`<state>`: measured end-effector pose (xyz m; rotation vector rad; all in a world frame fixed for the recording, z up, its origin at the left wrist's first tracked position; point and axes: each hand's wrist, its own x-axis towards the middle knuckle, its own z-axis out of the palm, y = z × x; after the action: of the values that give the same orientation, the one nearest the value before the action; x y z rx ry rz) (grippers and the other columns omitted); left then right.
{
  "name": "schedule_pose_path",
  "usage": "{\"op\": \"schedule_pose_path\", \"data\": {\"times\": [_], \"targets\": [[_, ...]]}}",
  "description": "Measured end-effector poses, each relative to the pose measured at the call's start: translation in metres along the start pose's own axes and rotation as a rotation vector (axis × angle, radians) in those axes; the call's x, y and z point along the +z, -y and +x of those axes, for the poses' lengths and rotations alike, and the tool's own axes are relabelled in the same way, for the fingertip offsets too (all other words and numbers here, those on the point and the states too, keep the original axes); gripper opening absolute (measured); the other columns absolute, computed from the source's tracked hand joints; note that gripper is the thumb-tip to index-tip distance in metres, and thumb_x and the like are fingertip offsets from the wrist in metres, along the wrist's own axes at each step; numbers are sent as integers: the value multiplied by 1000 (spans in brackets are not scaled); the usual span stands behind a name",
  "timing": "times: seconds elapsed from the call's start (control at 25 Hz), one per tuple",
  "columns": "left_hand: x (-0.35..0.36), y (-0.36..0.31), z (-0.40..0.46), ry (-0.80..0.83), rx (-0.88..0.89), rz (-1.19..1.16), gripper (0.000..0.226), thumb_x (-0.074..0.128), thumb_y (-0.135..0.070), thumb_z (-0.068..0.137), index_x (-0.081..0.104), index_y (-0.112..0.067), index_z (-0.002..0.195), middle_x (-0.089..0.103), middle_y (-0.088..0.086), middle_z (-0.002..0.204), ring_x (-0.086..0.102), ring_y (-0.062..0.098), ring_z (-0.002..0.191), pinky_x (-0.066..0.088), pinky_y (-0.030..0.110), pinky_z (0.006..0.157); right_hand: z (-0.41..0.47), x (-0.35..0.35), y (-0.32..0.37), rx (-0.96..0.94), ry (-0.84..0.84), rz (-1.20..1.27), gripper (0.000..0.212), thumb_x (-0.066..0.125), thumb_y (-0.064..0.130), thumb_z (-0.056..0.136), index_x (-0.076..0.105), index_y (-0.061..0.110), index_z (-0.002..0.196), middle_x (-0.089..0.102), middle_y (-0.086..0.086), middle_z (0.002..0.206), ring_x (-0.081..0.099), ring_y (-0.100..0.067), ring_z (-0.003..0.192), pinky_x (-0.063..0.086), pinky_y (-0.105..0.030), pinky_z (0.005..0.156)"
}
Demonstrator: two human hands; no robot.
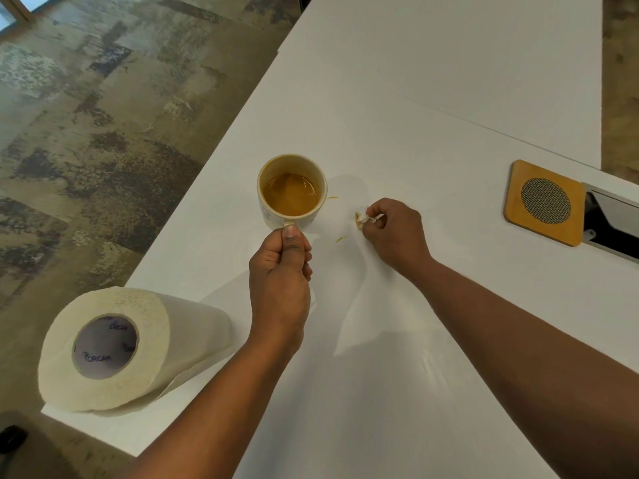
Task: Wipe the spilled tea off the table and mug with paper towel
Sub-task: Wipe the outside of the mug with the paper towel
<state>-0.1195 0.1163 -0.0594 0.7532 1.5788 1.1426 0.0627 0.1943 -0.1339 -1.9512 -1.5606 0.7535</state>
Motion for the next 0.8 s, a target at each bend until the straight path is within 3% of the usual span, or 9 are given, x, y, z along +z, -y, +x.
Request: {"op": "schedule_pose_path", "data": {"times": [0.12, 0.24, 0.32, 0.44, 0.6, 0.8], "targets": [[0, 1, 0, 2, 7, 2, 37, 45, -42, 105, 64, -23, 79, 59, -11, 64, 52, 1, 59, 48, 13, 58, -25, 20, 5, -163, -12, -111, 4, 68, 11, 82, 70, 10, 85, 67, -6, 82, 61, -23, 75, 49, -35, 71], [0, -1, 2, 3, 17, 1, 38, 45, -41, 105, 64, -23, 78, 58, -10, 64, 51, 2, 59, 48, 15, 59, -43, 42, 19, -193, 58, -121, 8, 65, 11, 87, 73, 12, 86, 69, -3, 85, 60, -18, 76, 51, -32, 72], [-1, -2, 4, 6, 27, -8, 38, 45, -40, 105, 64, -23, 77, 58, -10, 64, 51, 3, 60, 48, 15, 59, -36, 44, 27, -82, 56, 54, 6, 70, 12, 85, 75, 15, 87, 71, 3, 84, 64, -13, 76, 54, -28, 73], [-2, -2, 7, 0, 35, 1, 37, 44, -41, 105, 64, -23, 79, 59, -10, 66, 52, 2, 61, 49, 13, 59, 3, 23, 28, 179, -137, 333, 9, 77, 15, 79, 73, 23, 79, 71, 11, 75, 67, -10, 74, 55, -28, 73], [-3, 0, 11, -12, 15, 8, 37, 44, -42, 104, 65, -24, 81, 60, -10, 66, 54, 2, 62, 50, 13, 59, 48, 13, 30, 208, -146, 125, 8, 71, 10, 80, 72, 18, 79, 71, 8, 79, 66, -16, 83, 52, -27, 74], [-3, 1, 13, -16, 21, 8, 37, 44, -42, 105, 64, -25, 78, 60, -11, 65, 55, 1, 62, 49, 12, 60, 52, 38, 46, 56, 1, 5, 6, 70, 10, 85, 75, 14, 85, 73, 2, 85, 65, -16, 81, 53, -28, 73]]}}
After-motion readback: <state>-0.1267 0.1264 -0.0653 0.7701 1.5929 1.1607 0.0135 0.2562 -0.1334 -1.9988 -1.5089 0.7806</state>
